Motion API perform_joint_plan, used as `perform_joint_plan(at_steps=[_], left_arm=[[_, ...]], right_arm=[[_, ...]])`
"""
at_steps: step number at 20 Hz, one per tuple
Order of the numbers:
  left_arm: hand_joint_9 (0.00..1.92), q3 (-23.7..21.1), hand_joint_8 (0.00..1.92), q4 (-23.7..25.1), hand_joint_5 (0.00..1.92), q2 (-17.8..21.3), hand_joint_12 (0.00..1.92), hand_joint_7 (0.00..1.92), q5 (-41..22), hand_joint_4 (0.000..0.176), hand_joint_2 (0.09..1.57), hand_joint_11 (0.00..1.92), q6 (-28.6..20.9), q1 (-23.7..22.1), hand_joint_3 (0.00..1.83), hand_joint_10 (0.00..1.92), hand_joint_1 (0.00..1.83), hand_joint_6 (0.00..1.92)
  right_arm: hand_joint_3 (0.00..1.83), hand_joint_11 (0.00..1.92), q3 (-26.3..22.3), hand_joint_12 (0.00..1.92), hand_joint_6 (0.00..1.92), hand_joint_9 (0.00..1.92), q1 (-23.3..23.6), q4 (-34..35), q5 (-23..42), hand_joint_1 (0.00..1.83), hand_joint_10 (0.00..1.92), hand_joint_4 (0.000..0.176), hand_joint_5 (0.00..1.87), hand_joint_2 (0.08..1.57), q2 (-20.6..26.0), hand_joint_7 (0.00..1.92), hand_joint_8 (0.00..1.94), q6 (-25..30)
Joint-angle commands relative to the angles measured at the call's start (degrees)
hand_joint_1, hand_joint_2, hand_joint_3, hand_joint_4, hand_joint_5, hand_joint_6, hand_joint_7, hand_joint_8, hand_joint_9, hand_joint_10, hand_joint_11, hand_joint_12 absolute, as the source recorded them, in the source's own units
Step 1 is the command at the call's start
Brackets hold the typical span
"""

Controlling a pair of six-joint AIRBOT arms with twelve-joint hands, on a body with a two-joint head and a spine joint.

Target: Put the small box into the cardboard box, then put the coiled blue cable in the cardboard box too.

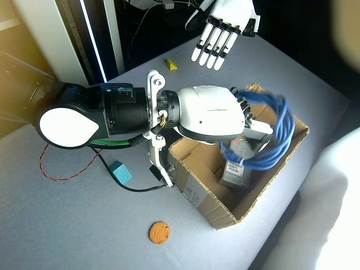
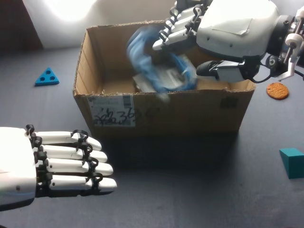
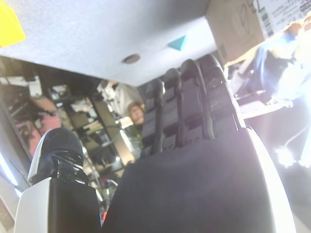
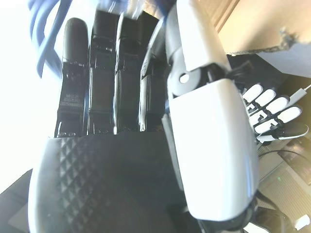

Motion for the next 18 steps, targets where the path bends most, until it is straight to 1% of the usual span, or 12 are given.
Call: perform_joint_plan(at_steps=[1, 2, 3, 4, 5, 7, 9, 10, 12, 13, 15, 18], left_arm=[[0.17, -0.1, 0.0, -2.4, 0.2, -0.1, 0.36, 0.2, -5.6, 0.0, 1.17, 0.0, -0.1, -0.8, 0.0, 0.0, 0.23, 0.0], [0.17, -0.1, 0.0, -2.5, 0.22, -0.1, 0.38, 0.2, -5.6, 0.0, 1.16, 0.0, -0.1, -0.8, 0.0, 0.0, 0.23, 0.0], [0.15, -0.2, 0.0, -2.5, 0.19, -0.1, 0.31, 0.18, -5.6, 0.0, 1.17, 0.0, -0.1, -0.9, 0.0, 0.0, 0.21, 0.0], [0.15, -0.2, 0.0, -2.5, 0.19, -0.1, 0.31, 0.18, -5.6, 0.0, 1.17, 0.0, -0.1, -0.9, 0.0, 0.0, 0.21, 0.0], [0.18, -0.2, 0.01, -2.6, 0.22, -0.1, 0.35, 0.22, -5.6, 0.0, 1.16, 0.0, -0.1, -0.9, 0.0, 0.01, 0.23, 0.01], [0.18, -0.3, 0.0, -2.6, 0.22, -0.1, 0.34, 0.21, -5.6, 0.0, 1.16, 0.0, -0.2, -1.1, 0.0, 0.01, 0.23, 0.0], [0.18, -0.6, 0.0, -2.7, 0.21, -0.2, 0.35, 0.2, -5.6, 0.0, 1.16, 0.0, -0.2, -1.2, 0.0, 0.0, 0.22, 0.0], [0.19, -0.6, 0.0, -2.7, 0.22, -0.3, 0.39, 0.21, -5.6, 0.0, 1.16, 0.0, -0.2, -1.2, 0.0, 0.0, 0.21, 0.0], [0.19, -0.7, 0.0, -2.6, 0.23, -0.3, 0.41, 0.22, -5.7, 0.0, 1.16, 0.0, -0.2, -1.2, 0.0, 0.0, 0.26, 0.0], [0.19, -0.7, 0.0, -2.7, 0.23, -0.3, 0.43, 0.22, -5.7, 0.0, 1.16, 0.0, -0.2, -1.3, 0.0, 0.0, 0.23, 0.0], [0.19, -0.6, 0.0, -2.9, 0.23, -0.4, 0.39, 0.22, -5.7, 0.0, 1.16, 0.0, -0.2, -1.5, 0.0, 0.0, 0.24, 0.0], [0.18, -0.6, 0.0, -3.0, 0.23, -0.5, 0.39, 0.21, -5.8, 0.0, 1.16, 0.0, -0.2, -1.6, 0.0, 0.0, 0.22, 0.0]], right_arm=[[0.0, 0.08, 0.1, 1.14, 0.0, 0.57, 0.0, 1.7, 6.6, 1.2, 0.02, 0.0, 0.57, 0.97, 0.5, 0.57, 0.0, -0.3], [0.0, 0.04, 0.1, 1.12, 0.0, 0.54, 0.0, 1.7, 6.6, 1.22, 0.01, 0.0, 0.53, 0.96, 0.5, 0.56, 0.0, -0.3], [0.0, 0.04, 0.1, 1.12, 0.0, 0.55, 0.0, 1.7, 6.6, 1.22, 0.01, 0.0, 0.53, 0.94, 0.5, 0.56, 0.0, -0.3], [0.0, 0.04, 0.1, 1.12, 0.0, 0.55, 0.0, 1.7, 6.7, 1.22, 0.01, 0.0, 0.53, 0.94, 0.5, 0.56, 0.0, -0.3], [0.0, 0.0, 0.1, 1.09, 0.0, 0.48, 0.0, 1.7, 6.7, 1.23, 0.0, 0.0, 0.47, 0.92, 0.5, 0.49, 0.0, -0.3], [0.0, 0.0, 0.1, 1.07, 0.0, 0.46, 0.0, 1.7, 6.7, 1.19, 0.0, 0.0, 0.46, 0.91, 0.5, 0.48, 0.0, -0.3], [0.0, 0.0, 0.1, 0.99, 0.0, 0.38, 0.0, 1.7, 6.8, 1.18, 0.0, 0.0, 0.41, 0.92, 0.5, 0.4, 0.0, -0.2], [0.0, 0.0, 0.1, 0.96, 0.0, 0.37, 0.0, 1.7, 6.8, 1.19, 0.0, 0.0, 0.41, 0.9, 0.5, 0.4, 0.0, -0.2], [0.0, 0.0, 0.0, 0.86, 0.0, 0.32, 0.0, 1.7, 7.0, 1.18, 0.0, 0.0, 0.38, 0.91, 0.5, 0.36, 0.0, 0.1], [0.0, 0.0, 0.0, 0.86, 0.0, 0.32, 0.0, 1.7, 7.2, 1.18, 0.0, 0.0, 0.38, 0.9, 0.6, 0.35, 0.0, 0.4], [0.0, 0.0, 0.0, 0.94, 0.0, 0.33, 0.1, 1.3, 7.5, 1.14, 0.0, 0.0, 0.36, 0.88, 0.6, 0.36, 0.0, 1.4], [0.0, 0.0, 0.0, 0.9, 0.0, 0.33, 0.2, -1.2, 8.1, 1.13, 0.0, 0.0, 0.34, 0.89, 0.7, 0.35, 0.0, 4.1]])
